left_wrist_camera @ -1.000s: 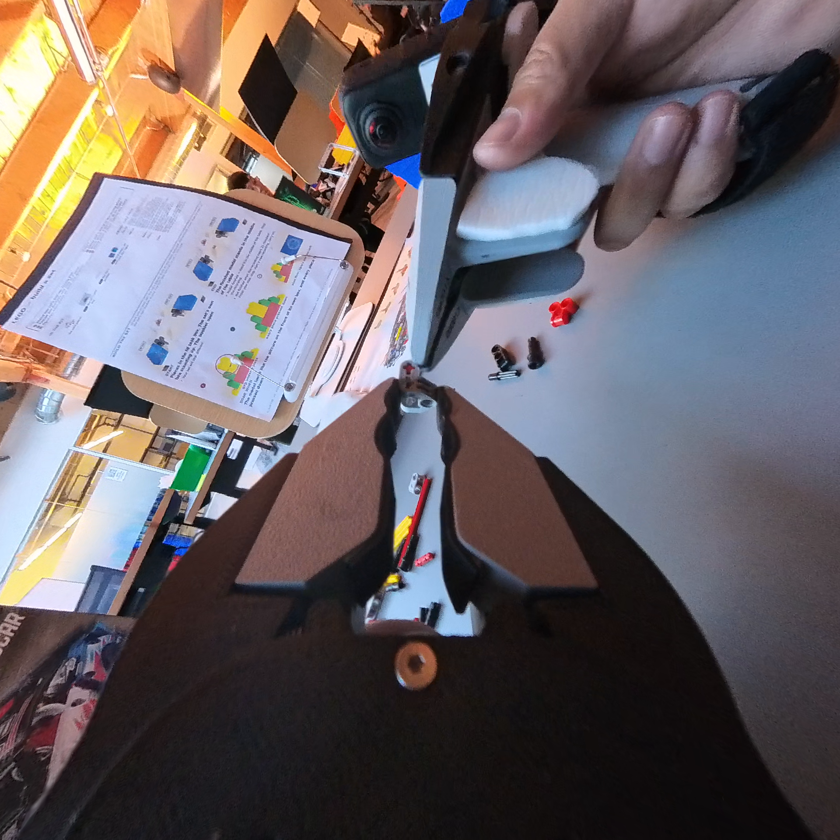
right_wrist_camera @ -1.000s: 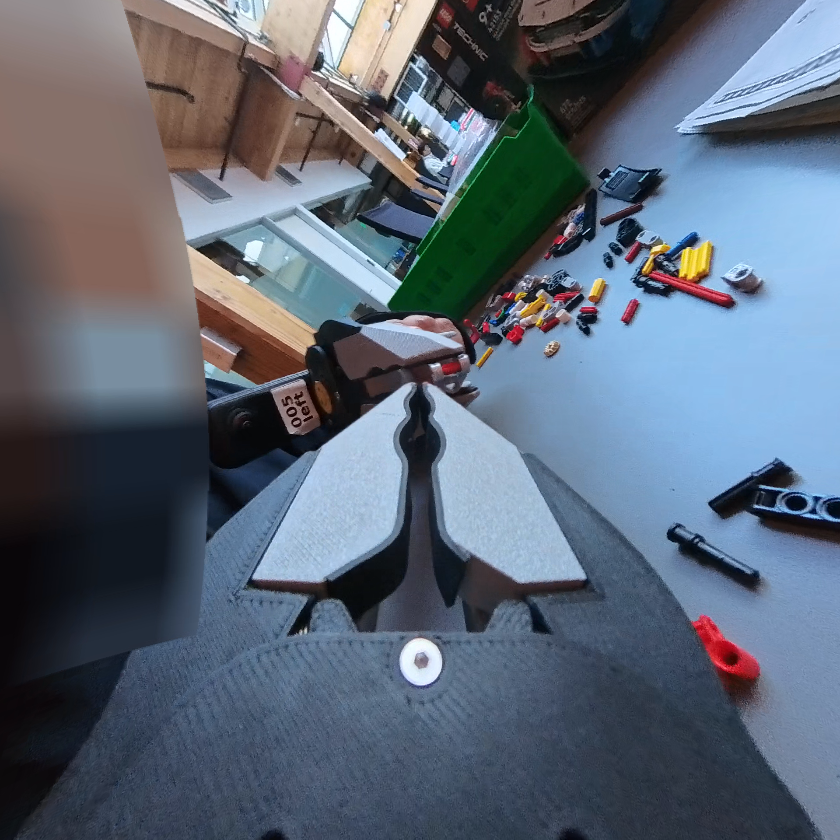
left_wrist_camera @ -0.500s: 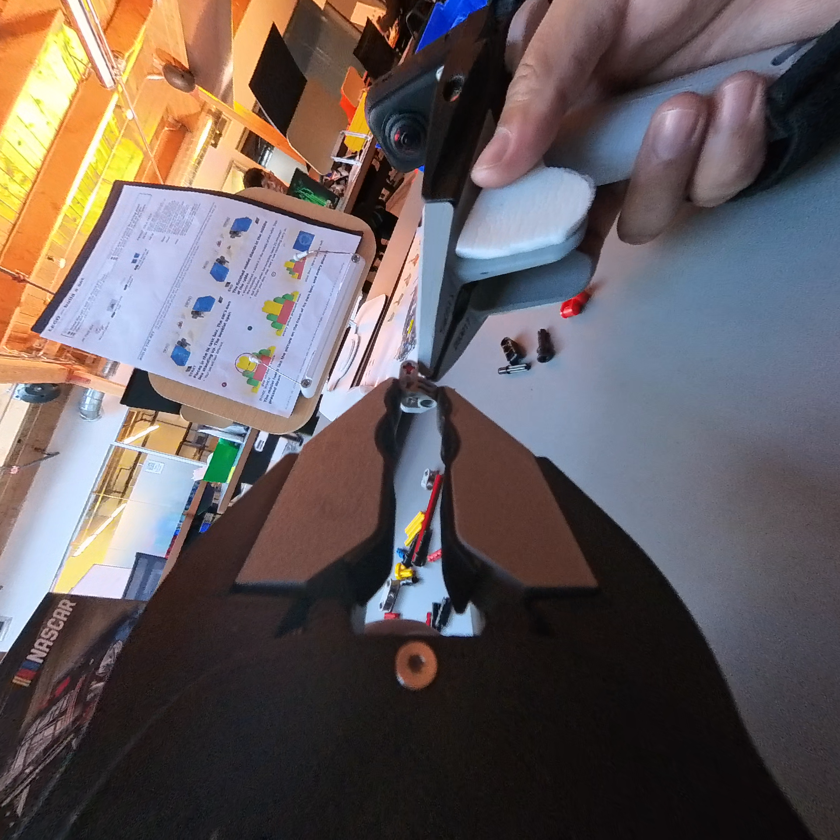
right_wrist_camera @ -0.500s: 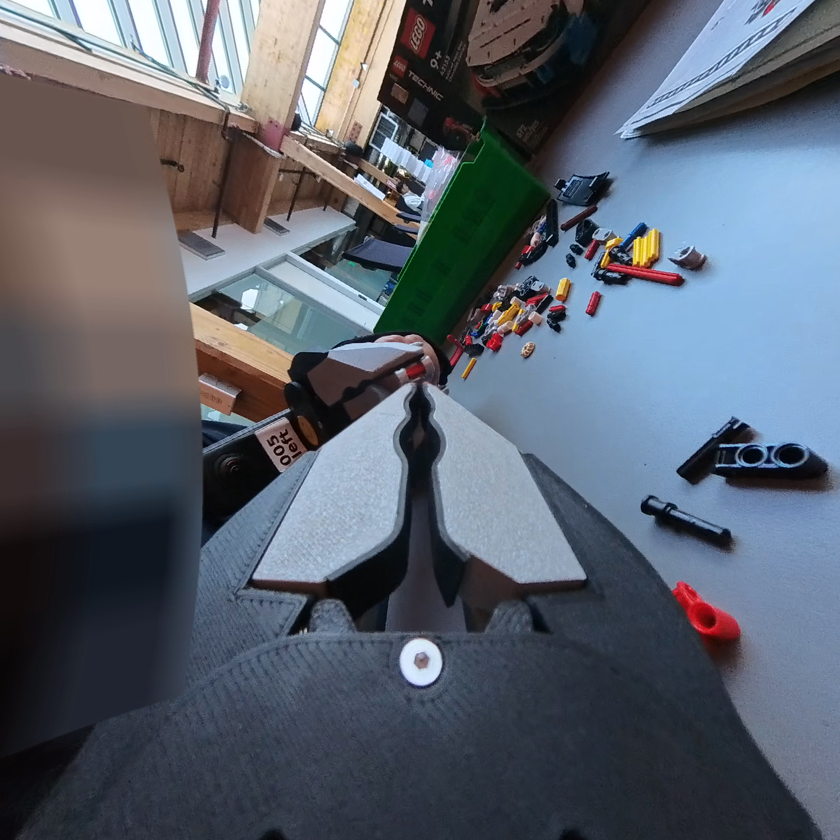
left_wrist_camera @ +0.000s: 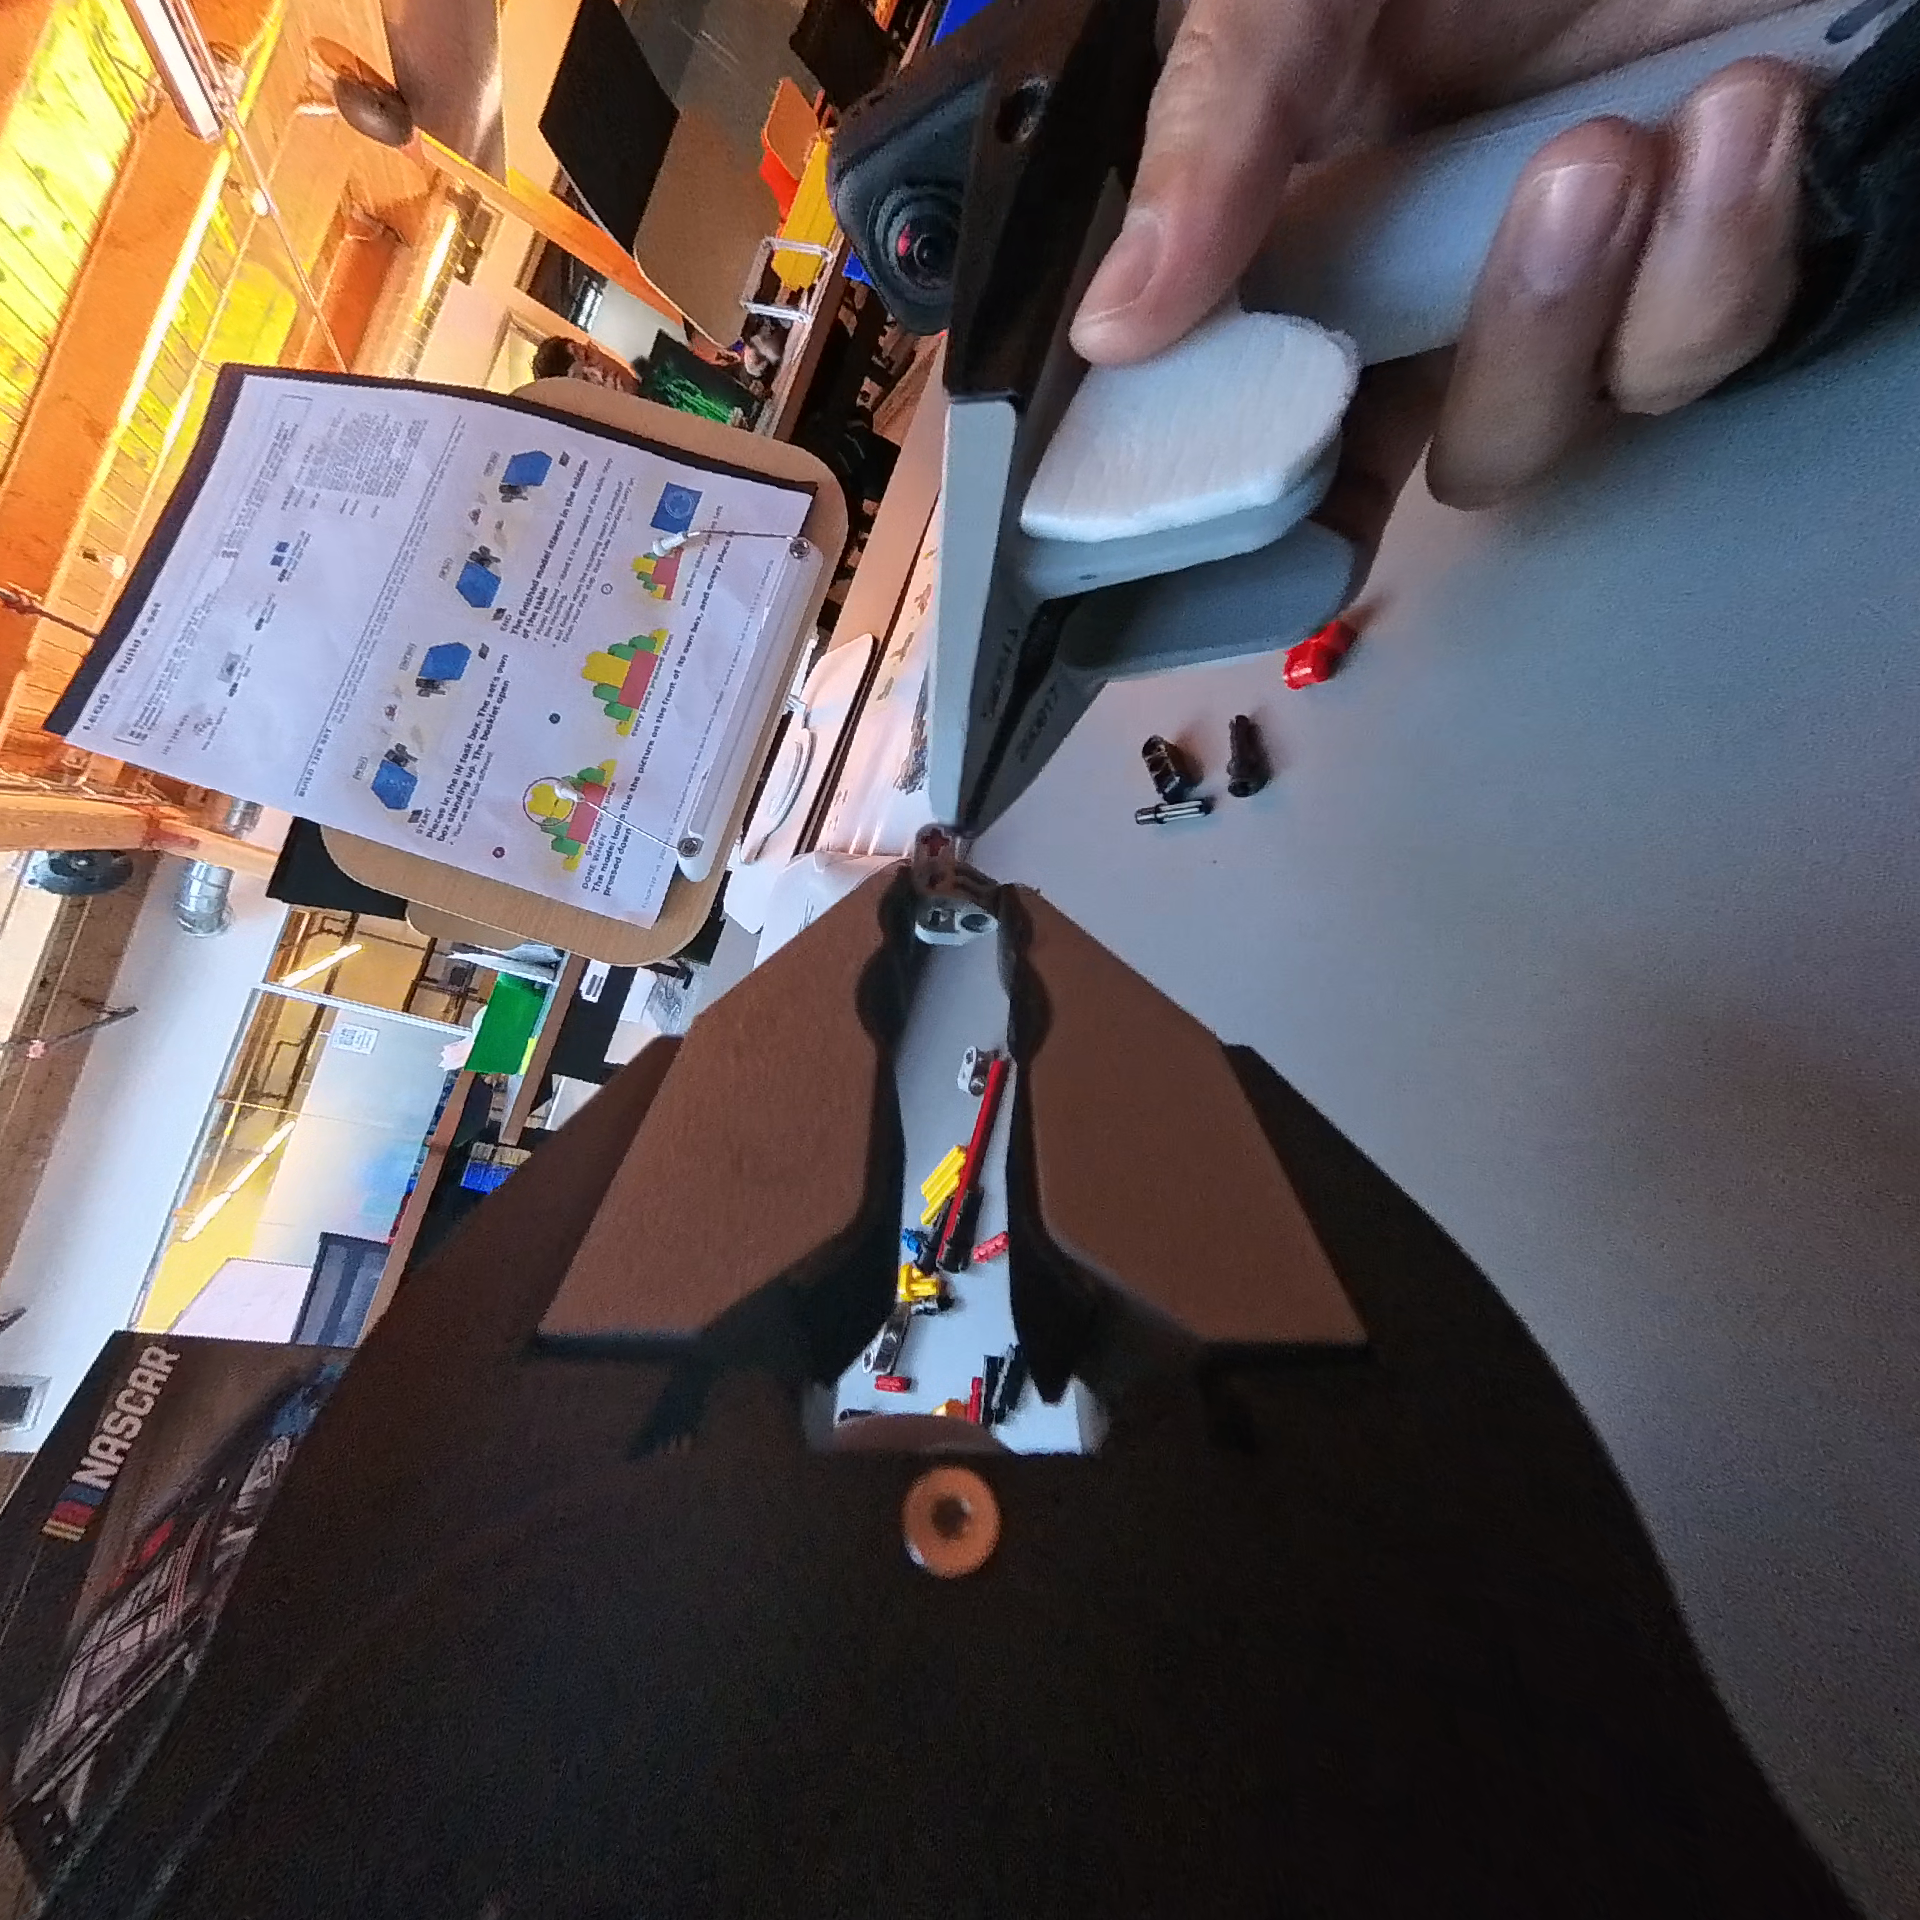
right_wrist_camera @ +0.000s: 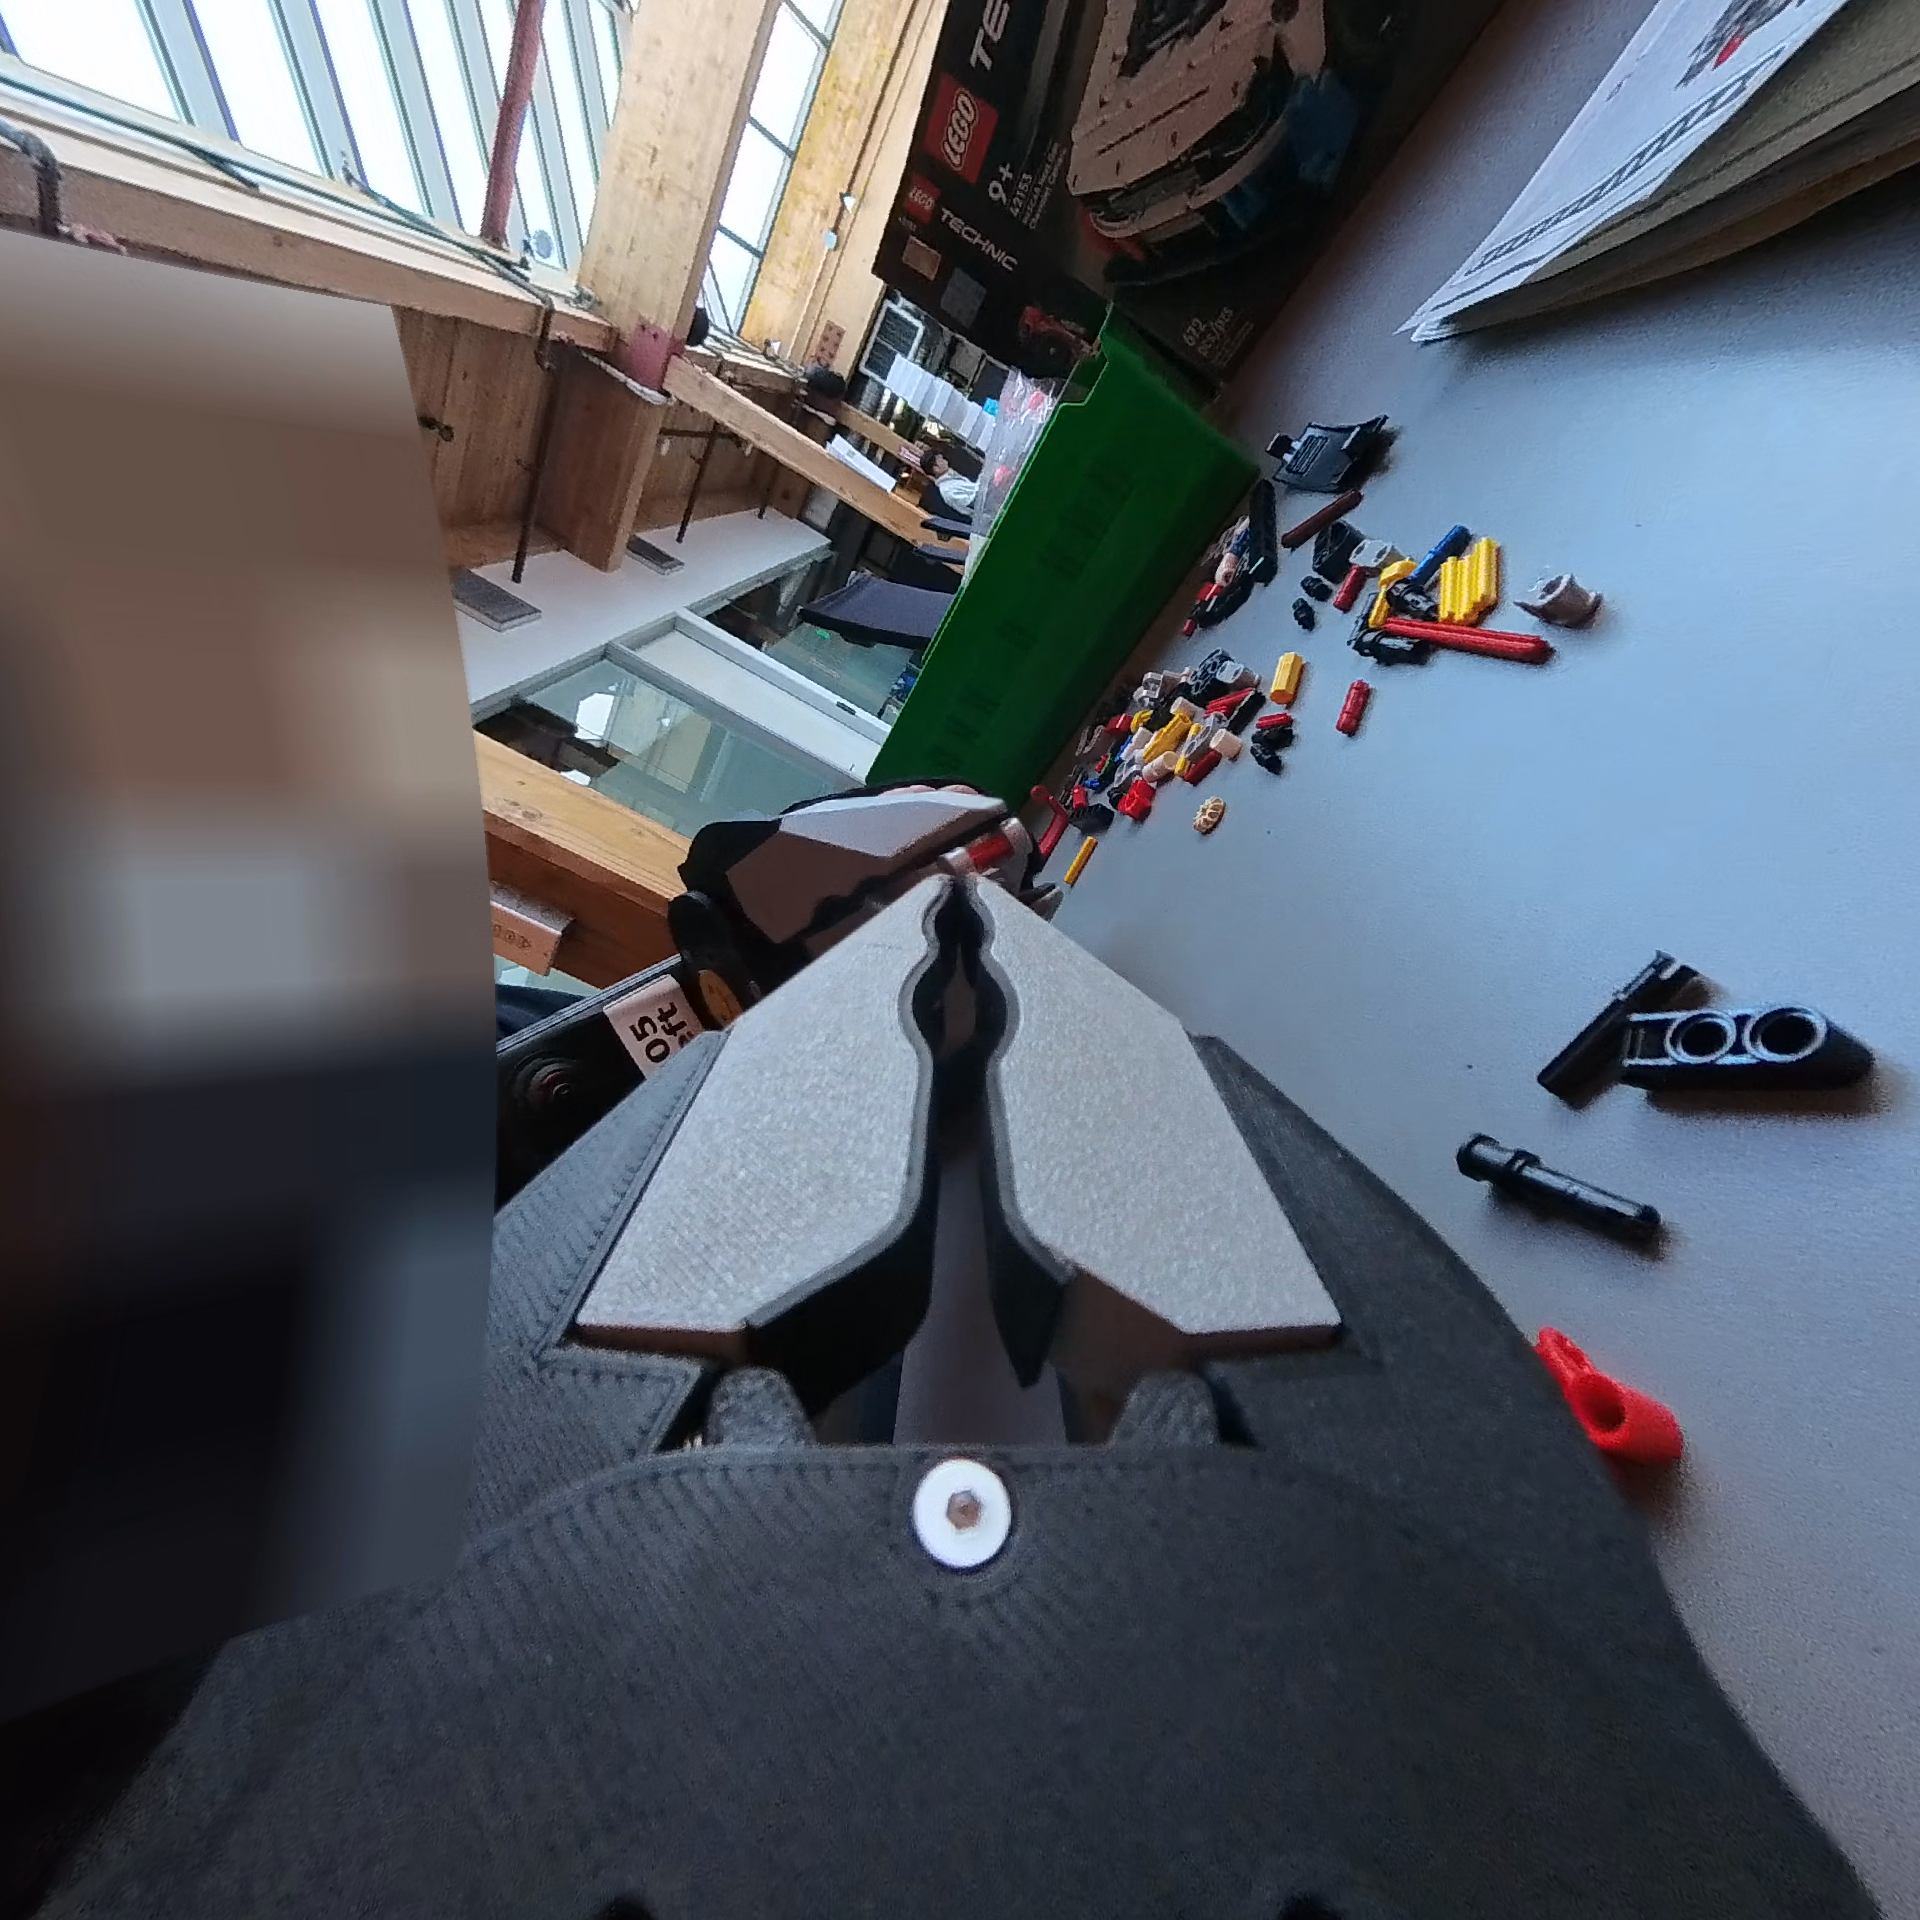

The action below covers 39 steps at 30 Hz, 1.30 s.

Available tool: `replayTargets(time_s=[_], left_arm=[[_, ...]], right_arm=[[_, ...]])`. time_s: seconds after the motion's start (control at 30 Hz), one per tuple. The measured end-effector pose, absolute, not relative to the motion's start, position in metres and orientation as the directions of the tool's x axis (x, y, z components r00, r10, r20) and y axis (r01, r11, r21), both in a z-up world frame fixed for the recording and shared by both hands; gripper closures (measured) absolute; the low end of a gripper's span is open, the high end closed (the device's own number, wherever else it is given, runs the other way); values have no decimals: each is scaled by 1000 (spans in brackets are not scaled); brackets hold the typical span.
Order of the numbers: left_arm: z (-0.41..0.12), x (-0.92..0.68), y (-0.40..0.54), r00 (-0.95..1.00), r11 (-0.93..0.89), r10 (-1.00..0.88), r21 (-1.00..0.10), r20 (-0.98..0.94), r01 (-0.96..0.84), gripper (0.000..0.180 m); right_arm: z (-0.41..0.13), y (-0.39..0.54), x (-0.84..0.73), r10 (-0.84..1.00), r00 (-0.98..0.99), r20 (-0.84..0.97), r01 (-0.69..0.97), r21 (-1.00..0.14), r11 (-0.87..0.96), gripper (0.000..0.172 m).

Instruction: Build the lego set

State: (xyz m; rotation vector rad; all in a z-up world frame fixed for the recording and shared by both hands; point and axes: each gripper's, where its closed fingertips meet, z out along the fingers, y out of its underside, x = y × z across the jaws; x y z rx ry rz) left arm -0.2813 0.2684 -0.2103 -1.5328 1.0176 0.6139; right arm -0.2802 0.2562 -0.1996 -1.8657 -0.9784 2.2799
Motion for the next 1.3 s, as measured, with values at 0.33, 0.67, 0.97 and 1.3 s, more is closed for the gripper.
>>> replayTargets(time_s=[0.33,0.67,0.97,1.3], left_arm=[[-212,-282,269,430,-4,-237,-441,-871,-897,167],[-215,-284,271,376,-47,-206,-374,-903,-926,168],[-219,-283,271,374,-26,-220,-378,-901,-926,169],[-223,-287,270,282,15,-205,-291,-937,-957,170]], right_arm=[[-204,257,-282,374,-253,-892,339,-444,-830,172],[-207,259,-284,321,-230,-919,272,-377,-885,172],[-211,262,-287,308,-191,-932,228,-347,-910,172],[-217,260,-291,305,-163,-938,253,-338,-906,172]])
